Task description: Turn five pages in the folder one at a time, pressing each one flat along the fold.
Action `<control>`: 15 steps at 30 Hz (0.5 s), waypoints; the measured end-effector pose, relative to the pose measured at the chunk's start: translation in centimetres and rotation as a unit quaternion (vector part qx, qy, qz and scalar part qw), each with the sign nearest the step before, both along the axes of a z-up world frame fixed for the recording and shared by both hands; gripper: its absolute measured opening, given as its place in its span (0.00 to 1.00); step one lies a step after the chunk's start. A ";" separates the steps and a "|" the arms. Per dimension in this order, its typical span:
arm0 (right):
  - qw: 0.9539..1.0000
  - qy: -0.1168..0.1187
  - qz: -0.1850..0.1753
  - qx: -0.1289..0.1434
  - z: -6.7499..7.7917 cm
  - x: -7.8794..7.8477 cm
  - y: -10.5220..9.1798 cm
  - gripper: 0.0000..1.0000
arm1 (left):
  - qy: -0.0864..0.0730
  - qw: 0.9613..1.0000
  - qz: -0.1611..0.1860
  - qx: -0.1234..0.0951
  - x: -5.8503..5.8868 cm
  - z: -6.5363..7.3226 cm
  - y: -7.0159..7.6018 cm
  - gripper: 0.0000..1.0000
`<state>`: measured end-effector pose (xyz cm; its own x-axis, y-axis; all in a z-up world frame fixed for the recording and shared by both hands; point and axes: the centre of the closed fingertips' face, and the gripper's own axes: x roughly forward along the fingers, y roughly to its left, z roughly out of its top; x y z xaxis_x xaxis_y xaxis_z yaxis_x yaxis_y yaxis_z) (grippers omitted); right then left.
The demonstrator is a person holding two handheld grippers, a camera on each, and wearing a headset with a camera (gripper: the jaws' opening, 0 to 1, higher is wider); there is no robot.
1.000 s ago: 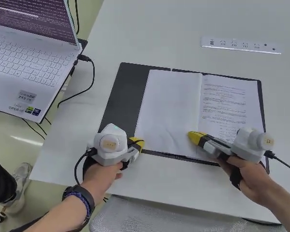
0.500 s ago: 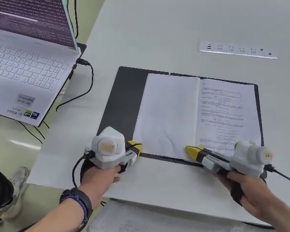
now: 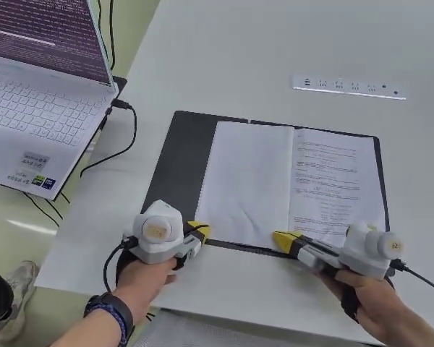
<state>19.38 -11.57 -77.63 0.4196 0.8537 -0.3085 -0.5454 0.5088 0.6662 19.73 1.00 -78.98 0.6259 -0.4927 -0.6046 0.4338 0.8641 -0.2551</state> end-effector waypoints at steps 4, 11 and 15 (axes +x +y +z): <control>1.000 0.004 -0.003 -0.004 -0.1 0.0 -0.1 0.00 | -0.004 1.000 -0.011 0.015 0.0 0.0 -0.1 0.00; 1.000 0.012 -0.007 -0.008 0.0 -0.2 0.0 0.03 | 0.011 1.000 -0.018 0.007 0.0 -0.1 -0.1 0.00; 1.000 0.015 -0.004 -0.005 0.4 -0.5 0.1 0.09 | 0.026 0.999 -0.044 0.014 -0.4 0.2 -0.9 0.07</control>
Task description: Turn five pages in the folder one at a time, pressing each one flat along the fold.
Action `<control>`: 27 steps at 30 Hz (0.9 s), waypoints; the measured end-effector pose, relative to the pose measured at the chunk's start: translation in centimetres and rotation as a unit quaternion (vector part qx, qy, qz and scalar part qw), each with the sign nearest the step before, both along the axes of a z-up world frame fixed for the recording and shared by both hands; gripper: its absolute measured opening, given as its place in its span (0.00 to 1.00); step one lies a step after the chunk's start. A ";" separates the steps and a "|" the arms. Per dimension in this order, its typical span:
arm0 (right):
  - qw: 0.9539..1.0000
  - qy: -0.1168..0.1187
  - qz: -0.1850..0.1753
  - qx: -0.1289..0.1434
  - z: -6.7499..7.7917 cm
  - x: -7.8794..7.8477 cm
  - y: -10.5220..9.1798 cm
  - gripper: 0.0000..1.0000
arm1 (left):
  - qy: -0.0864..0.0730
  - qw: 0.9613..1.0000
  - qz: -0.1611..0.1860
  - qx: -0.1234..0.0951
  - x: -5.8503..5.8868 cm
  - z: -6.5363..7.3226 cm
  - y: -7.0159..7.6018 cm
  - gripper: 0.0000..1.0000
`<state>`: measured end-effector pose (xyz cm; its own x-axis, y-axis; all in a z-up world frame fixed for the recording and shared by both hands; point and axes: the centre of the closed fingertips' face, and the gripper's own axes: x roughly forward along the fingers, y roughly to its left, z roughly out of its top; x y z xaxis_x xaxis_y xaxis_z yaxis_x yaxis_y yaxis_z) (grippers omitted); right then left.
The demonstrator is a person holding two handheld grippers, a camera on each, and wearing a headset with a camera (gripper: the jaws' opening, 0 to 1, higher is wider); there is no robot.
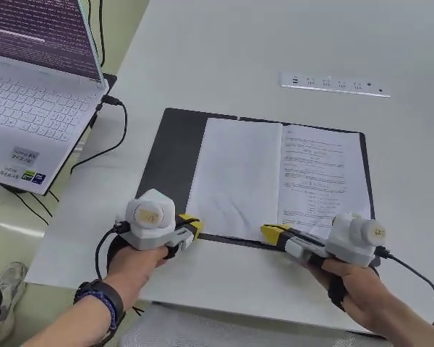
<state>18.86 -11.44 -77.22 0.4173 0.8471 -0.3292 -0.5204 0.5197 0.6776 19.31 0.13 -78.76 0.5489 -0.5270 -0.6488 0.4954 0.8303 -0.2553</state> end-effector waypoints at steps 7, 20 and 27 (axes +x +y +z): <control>1.000 -0.010 0.013 0.009 1.7 -0.6 0.0 0.36 | 0.021 1.000 -0.016 -0.006 -0.5 0.6 -0.9 0.22; 0.998 -0.056 -0.005 -0.032 3.7 -0.2 -4.0 0.48 | -0.013 0.999 -0.039 -0.001 -0.5 4.2 -1.7 0.39; 0.995 -0.079 -0.013 -0.065 4.4 -0.5 -6.9 0.51 | -0.033 0.998 -0.061 0.000 -0.8 5.7 -2.2 0.46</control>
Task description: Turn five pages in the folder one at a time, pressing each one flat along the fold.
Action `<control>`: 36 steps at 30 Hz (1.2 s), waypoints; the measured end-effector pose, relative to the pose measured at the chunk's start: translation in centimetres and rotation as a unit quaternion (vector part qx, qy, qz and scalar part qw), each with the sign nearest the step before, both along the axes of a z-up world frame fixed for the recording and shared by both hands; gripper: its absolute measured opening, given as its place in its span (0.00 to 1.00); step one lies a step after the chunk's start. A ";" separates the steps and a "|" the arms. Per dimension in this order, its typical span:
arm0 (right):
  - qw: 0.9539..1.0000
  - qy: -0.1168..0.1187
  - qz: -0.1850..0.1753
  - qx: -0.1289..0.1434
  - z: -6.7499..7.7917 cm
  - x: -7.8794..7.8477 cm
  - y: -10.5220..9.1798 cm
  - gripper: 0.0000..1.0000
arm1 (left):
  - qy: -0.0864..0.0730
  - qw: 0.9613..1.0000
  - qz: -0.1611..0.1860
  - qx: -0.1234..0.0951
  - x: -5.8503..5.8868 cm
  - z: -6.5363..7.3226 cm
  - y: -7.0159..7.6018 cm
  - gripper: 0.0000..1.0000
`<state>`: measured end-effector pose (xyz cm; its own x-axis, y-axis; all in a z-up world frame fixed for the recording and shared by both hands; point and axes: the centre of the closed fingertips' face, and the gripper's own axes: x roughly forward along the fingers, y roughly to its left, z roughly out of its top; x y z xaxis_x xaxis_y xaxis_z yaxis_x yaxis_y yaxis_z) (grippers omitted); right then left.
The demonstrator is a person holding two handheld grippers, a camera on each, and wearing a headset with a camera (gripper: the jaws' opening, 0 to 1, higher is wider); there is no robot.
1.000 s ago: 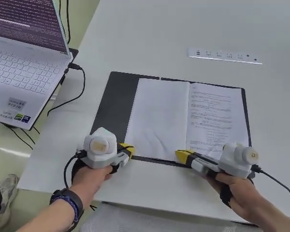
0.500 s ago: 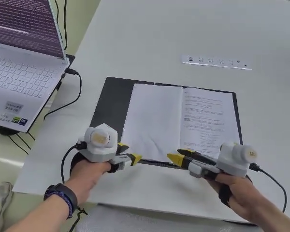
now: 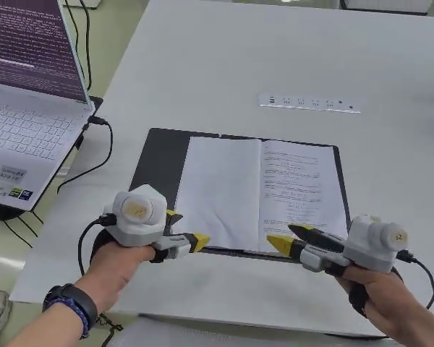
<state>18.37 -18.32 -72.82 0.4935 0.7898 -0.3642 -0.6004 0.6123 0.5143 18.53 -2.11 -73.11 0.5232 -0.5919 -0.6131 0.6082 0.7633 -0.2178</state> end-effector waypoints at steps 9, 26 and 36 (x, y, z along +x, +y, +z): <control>0.999 -0.025 -0.006 -0.031 0.9 -0.5 -3.0 0.57 | -0.019 1.000 -0.007 0.006 -0.3 1.7 0.0 0.51; 0.996 -0.045 -0.027 -0.069 1.6 -2.2 -6.7 0.64 | -0.035 0.999 -0.005 0.021 -1.9 3.1 1.5 0.61; 0.993 -0.054 -0.042 -0.099 1.9 -2.6 -8.8 0.66 | -0.030 0.999 0.004 0.016 -2.8 2.9 1.2 0.65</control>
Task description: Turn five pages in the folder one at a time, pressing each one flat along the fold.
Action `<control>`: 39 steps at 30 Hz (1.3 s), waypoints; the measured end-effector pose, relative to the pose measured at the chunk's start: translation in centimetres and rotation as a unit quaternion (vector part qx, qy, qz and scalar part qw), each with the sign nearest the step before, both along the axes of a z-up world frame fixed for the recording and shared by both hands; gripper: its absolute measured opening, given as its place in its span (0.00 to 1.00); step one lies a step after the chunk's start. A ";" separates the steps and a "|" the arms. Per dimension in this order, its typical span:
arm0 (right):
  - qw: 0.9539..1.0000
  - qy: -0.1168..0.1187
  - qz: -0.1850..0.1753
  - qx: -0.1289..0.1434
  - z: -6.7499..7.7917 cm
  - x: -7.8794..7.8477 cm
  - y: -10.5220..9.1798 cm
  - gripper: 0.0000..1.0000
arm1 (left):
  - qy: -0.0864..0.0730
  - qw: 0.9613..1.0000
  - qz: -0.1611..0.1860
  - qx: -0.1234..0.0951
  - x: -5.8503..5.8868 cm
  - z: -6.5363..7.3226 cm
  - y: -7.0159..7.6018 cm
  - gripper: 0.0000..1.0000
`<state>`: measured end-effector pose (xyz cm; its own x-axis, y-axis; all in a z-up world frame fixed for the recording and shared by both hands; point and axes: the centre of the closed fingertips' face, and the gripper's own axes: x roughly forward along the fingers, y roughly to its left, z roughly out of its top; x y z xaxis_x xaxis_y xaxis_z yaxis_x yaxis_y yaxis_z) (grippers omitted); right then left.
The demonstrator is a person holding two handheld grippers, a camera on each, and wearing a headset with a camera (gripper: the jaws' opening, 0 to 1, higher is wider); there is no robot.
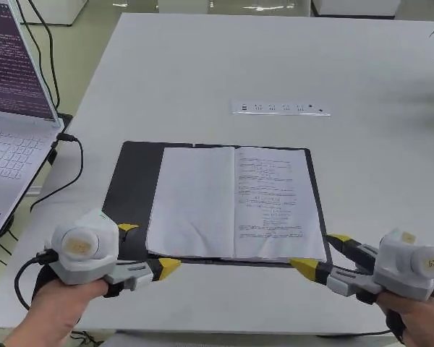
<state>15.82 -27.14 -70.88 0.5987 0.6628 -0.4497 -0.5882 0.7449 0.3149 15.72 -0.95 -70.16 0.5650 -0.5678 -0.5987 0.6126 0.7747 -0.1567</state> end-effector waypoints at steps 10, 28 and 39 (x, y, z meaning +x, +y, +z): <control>0.999 0.007 -0.042 0.023 0.3 -0.3 -1.6 0.68 | 0.001 1.000 -0.006 -0.005 0.5 0.3 -1.4 0.66; 0.997 0.024 -0.067 0.037 0.2 -0.8 -2.9 0.73 | 0.016 0.997 -0.080 0.000 0.6 -0.1 -8.2 0.63; 0.998 0.031 -0.054 0.026 -0.2 -1.2 -3.3 0.74 | 0.022 0.992 -0.121 0.003 2.9 -0.6 -13.9 0.64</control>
